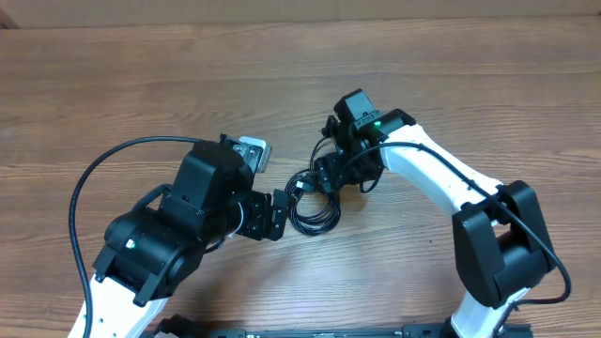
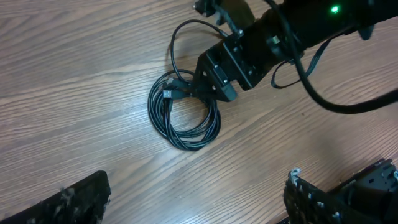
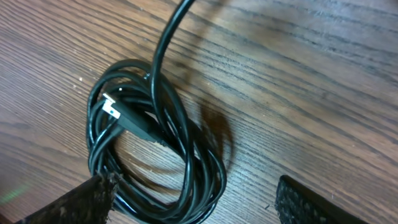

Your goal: Untangle cables

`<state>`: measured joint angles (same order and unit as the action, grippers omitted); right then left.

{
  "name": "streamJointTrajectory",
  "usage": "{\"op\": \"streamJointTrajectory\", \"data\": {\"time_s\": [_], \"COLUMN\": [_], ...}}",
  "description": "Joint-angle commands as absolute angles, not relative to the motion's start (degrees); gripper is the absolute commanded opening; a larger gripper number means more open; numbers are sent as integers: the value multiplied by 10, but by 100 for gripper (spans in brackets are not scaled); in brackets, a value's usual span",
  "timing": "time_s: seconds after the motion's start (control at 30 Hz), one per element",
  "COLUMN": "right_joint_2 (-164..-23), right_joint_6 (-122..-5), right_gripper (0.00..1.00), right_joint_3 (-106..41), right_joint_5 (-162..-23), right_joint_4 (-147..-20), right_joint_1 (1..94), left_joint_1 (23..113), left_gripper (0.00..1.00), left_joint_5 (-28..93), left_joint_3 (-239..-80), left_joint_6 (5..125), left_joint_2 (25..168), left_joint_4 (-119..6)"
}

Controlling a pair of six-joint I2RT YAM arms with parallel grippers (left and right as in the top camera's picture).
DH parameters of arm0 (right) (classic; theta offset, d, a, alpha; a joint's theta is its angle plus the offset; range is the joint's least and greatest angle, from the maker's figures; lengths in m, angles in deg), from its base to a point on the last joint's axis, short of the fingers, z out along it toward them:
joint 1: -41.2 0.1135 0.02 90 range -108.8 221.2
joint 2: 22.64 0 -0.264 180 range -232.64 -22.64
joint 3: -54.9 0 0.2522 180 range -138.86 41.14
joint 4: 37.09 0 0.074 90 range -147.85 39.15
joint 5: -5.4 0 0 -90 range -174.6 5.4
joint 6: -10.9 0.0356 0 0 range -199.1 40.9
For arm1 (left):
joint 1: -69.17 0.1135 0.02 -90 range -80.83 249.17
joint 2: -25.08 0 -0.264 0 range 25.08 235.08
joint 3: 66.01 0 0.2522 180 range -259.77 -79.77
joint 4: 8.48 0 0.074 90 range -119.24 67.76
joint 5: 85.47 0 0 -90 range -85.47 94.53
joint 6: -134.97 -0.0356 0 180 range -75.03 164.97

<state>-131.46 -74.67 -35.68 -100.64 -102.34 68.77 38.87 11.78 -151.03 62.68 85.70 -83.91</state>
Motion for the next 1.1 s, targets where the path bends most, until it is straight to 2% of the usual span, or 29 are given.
{"op": "streamJointTrajectory", "data": {"time_s": [0.0,0.1,0.2,0.27,0.3,0.43,1.07], "right_joint_2": [-1336,-1345,-1348,-1348,-1348,-1348,-1327], "right_joint_6": [-748,-749,-749,-749,-749,-749,-747], "right_gripper": [81,79,70,52,46,5,4], "right_joint_3": [-356,-353,-349,-349,-349,-349,-397], "right_joint_5": [-1001,-1001,-1000,-1000,-1000,-1000,-1000], "right_joint_4": [-1022,-1021,-1019,-1017,-1016,-1013,-1017], "right_joint_1": [691,698,706,709,710,710,710], "left_joint_1": [386,386,387,387,387,387,387], "left_gripper": [89,90,90,91,91,90,92], "left_joint_5": [121,120,120,120,121,121,115], "left_joint_3": [-1526,-1526,-1526,-1526,-1526,-1527,-1527], "left_joint_6": [632,632,632,632,632,632,630], "left_joint_2": [857,857,857,857,857,857,857], "left_joint_4": [-837,-836,-835,-832,-830,-831,-830]}}
